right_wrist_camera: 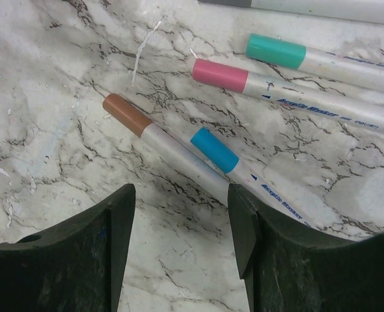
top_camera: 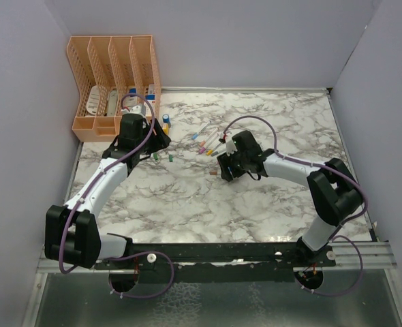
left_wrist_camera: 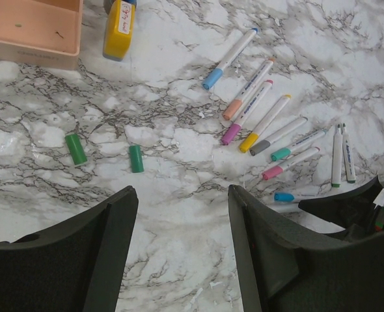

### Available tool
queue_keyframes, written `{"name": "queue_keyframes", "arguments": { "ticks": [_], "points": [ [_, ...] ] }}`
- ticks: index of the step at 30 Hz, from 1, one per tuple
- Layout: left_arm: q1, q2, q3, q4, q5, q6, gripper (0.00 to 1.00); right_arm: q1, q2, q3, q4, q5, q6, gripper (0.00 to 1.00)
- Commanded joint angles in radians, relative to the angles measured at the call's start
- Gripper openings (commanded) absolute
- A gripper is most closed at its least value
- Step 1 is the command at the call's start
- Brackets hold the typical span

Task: Open the pen caps

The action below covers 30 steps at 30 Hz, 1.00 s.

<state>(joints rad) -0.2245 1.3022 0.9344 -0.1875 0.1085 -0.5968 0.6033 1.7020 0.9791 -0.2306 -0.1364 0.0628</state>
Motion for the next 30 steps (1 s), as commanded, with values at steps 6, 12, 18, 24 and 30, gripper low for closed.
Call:
{"name": "queue_keyframes", "arguments": {
  "ticks": [6, 12, 18, 24, 30],
  "points": [
    [0.004, -0.033, -0.009, 0.017, 0.017, -0.005, 0.61, 0.009, 0.024, -0.011, 0.054, 0.006, -0.009, 0.59],
    [0.004, -0.029, -0.004, 0.019, 0.019, -0.01, 0.61, 0.009, 0.023, 0.005, 0.057, 0.019, -0.014, 0.59],
    [0.004, -0.032, -0.007, 0.019, 0.017, -0.009, 0.61, 0.008, 0.053, 0.012, 0.055, 0.008, -0.013, 0.59],
    [0.004, -0.031, -0.012, 0.02, 0.019, -0.009, 0.61, 0.009, 0.051, -0.008, 0.056, 0.0, -0.008, 0.59],
    [0.004, -0.031, -0.016, 0.025, 0.022, -0.013, 0.61, 0.011, 0.028, -0.042, 0.048, -0.029, 0.003, 0.55]
  ]
}}
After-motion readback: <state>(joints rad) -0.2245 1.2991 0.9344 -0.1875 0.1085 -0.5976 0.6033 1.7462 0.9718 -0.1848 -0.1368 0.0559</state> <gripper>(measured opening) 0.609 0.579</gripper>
